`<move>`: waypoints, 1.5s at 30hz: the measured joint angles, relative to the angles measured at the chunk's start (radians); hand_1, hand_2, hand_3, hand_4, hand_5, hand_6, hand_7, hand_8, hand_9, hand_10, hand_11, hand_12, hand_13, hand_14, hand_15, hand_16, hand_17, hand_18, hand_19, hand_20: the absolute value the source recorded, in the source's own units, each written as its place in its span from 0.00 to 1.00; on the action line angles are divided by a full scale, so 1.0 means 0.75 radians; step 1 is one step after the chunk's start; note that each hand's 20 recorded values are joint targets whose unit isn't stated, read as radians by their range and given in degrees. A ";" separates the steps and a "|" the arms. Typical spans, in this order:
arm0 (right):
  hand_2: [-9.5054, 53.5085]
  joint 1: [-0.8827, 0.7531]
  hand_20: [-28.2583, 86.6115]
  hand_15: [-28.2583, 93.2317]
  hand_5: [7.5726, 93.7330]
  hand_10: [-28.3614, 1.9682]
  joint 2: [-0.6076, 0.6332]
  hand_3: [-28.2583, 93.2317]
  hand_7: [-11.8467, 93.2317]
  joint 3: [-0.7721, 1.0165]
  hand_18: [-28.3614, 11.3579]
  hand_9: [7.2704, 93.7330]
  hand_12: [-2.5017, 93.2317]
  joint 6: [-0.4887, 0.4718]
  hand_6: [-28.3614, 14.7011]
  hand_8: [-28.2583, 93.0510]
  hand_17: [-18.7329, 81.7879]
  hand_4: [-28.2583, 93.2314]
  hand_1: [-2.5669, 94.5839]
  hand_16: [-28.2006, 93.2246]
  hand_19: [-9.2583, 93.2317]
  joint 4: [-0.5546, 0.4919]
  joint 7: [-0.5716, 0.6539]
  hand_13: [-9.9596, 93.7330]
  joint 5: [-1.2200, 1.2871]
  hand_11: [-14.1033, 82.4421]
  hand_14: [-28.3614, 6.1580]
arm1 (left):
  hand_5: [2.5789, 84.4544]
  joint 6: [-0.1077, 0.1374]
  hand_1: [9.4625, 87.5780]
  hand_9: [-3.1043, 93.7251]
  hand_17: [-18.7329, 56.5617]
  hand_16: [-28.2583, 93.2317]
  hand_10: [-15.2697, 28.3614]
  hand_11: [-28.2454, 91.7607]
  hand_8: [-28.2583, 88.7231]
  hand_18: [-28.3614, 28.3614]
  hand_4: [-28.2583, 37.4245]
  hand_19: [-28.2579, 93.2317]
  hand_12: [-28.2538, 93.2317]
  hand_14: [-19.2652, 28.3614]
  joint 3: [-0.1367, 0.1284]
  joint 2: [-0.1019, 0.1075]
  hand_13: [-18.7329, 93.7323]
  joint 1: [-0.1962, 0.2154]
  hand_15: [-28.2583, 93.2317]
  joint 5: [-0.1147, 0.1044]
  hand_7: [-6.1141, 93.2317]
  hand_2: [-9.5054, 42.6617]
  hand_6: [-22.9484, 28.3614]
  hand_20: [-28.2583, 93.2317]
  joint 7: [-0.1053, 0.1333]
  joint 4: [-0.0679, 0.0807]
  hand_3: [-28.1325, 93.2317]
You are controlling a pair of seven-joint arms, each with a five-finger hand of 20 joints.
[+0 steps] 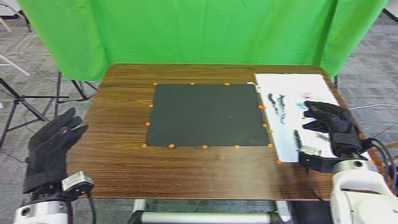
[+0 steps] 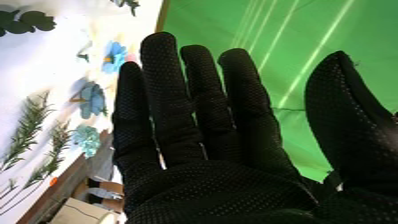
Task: Arrange flowers
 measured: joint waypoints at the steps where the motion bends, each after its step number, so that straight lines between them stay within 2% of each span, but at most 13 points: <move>1: 0.26 0.000 0.35 0.71 0.50 0.39 0.000 0.93 0.30 0.000 0.20 0.51 0.19 0.000 0.50 0.12 0.34 0.02 0.27 0.31 0.74 0.000 0.000 0.53 0.001 0.37 0.32 | 0.44 0.000 0.21 0.36 0.12 0.10 0.78 0.51 0.15 0.86 0.12 0.70 0.27 0.94 0.000 0.000 0.35 0.000 0.73 0.000 0.21 0.27 0.63 0.24 0.000 0.000 0.91; 17: 0.27 0.010 0.36 0.71 0.50 0.37 0.001 0.93 0.30 -0.004 0.19 0.52 0.19 0.001 0.50 0.12 0.34 0.02 0.27 0.31 0.74 0.001 0.003 0.54 0.001 0.38 0.32 | 0.44 0.000 0.21 0.36 0.12 0.09 0.78 0.52 0.15 0.86 0.12 0.70 0.27 0.95 0.003 -0.003 0.35 0.000 0.73 0.001 0.21 0.28 0.63 0.24 0.000 0.000 0.91; 21: 0.25 0.016 0.37 0.80 0.52 0.31 0.005 0.92 0.31 -0.015 0.18 0.56 0.24 0.015 0.48 0.12 0.39 0.02 0.27 0.33 0.81 0.001 0.036 0.60 -0.036 0.52 0.36 | 0.44 0.000 0.21 0.36 0.12 0.09 0.78 0.52 0.15 0.86 0.12 0.71 0.27 0.95 0.003 -0.008 0.35 -0.001 0.73 0.004 0.21 0.28 0.63 0.24 -0.002 0.000 0.91; 24: 0.24 0.026 0.36 0.83 0.54 0.29 0.020 0.90 0.32 -0.041 0.16 0.58 0.26 0.037 0.47 0.12 0.43 0.03 0.27 0.34 0.86 -0.004 0.185 0.65 -0.219 0.60 0.39 | 0.44 0.000 0.21 0.36 0.12 0.09 0.78 0.52 0.15 0.86 0.12 0.71 0.27 0.95 0.003 -0.009 0.35 0.000 0.73 0.005 0.21 0.28 0.63 0.24 -0.002 0.000 0.91; 28: 0.22 0.043 0.33 0.87 0.57 0.28 0.069 0.87 0.32 -0.085 0.13 0.60 0.28 0.021 0.44 0.14 0.51 0.05 0.27 0.38 0.96 -0.024 0.543 0.71 -0.604 0.69 0.46 | 0.44 -0.001 0.21 0.37 0.12 0.09 0.78 0.52 0.15 0.86 0.12 0.71 0.28 0.95 0.001 -0.014 0.35 0.000 0.73 0.010 0.22 0.28 0.63 0.24 -0.007 -0.001 0.91; 31: 0.22 0.048 0.36 0.89 0.59 0.26 0.102 0.85 0.33 -0.077 0.13 0.62 0.30 -0.116 0.41 0.15 0.58 0.06 0.27 0.40 1.00 -0.049 0.731 0.75 -0.769 0.73 0.51 | 0.44 -0.001 0.21 0.37 0.12 0.09 0.78 0.52 0.15 0.86 0.12 0.71 0.28 0.95 0.001 -0.017 0.35 0.001 0.73 0.013 0.22 0.28 0.63 0.24 -0.008 -0.001 0.91; 36: 0.22 0.045 0.44 0.91 0.64 0.26 0.075 0.82 0.37 0.034 0.13 0.67 0.33 -0.579 0.40 0.17 0.64 0.07 0.27 0.43 1.00 -0.118 0.905 0.80 -0.987 0.77 0.53 | 0.44 -0.001 0.21 0.37 0.12 0.09 0.78 0.52 0.15 0.86 0.12 0.71 0.28 0.95 0.000 -0.018 0.35 0.002 0.73 0.013 0.22 0.27 0.64 0.24 -0.008 -0.001 0.91; 40: 0.22 0.059 0.47 0.92 0.65 0.26 -0.009 0.81 0.39 0.107 0.12 0.68 0.34 -0.779 0.39 0.17 0.66 0.07 0.28 0.44 1.00 -0.158 0.937 0.81 -1.182 0.77 0.54 | 0.44 -0.001 0.21 0.37 0.12 0.09 0.78 0.52 0.15 0.86 0.12 0.71 0.28 0.95 0.000 -0.018 0.35 0.002 0.73 0.013 0.22 0.27 0.64 0.24 -0.005 -0.001 0.91; 43: 0.22 0.104 0.48 0.92 0.66 0.26 -0.068 0.80 0.40 0.127 0.11 0.70 0.35 -0.904 0.40 0.17 0.67 0.07 0.28 0.44 1.00 -0.168 0.937 0.82 -1.149 0.78 0.56 | 0.44 0.000 0.21 0.37 0.12 0.09 0.78 0.52 0.15 0.86 0.12 0.71 0.28 0.95 0.000 -0.018 0.35 0.002 0.73 0.012 0.22 0.28 0.64 0.24 -0.002 -0.001 0.91; 45: 0.22 0.141 0.49 0.92 0.66 0.26 -0.093 0.80 0.40 0.131 0.11 0.70 0.35 -1.039 0.40 0.17 0.67 0.07 0.28 0.45 1.00 -0.169 0.940 0.82 -1.060 0.77 0.56 | 0.45 0.000 0.21 0.37 0.12 0.09 0.78 0.52 0.15 0.86 0.12 0.71 0.28 0.95 0.001 -0.017 0.35 0.002 0.73 0.011 0.22 0.28 0.64 0.24 0.000 -0.001 0.91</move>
